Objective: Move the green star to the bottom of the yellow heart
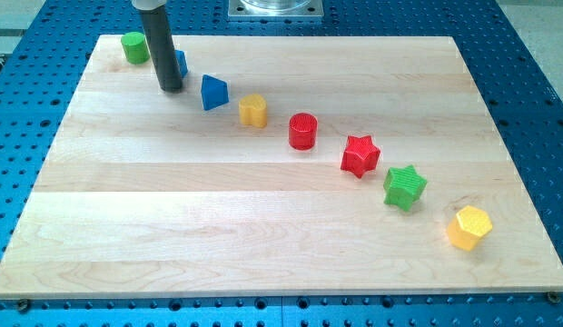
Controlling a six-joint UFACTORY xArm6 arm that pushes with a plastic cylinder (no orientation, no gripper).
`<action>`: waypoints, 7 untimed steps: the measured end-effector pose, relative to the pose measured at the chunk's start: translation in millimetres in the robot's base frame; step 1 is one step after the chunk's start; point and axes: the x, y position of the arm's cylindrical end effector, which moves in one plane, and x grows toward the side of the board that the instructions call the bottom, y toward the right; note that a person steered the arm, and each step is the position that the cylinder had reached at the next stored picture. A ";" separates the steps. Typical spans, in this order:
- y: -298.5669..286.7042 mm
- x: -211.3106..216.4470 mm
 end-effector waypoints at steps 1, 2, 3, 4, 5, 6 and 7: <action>0.0 0.0; 5.8 0.0; 5.7 0.0; -3.4 43.4; -3.4 95.9; -40.7 67.1; -102.2 31.1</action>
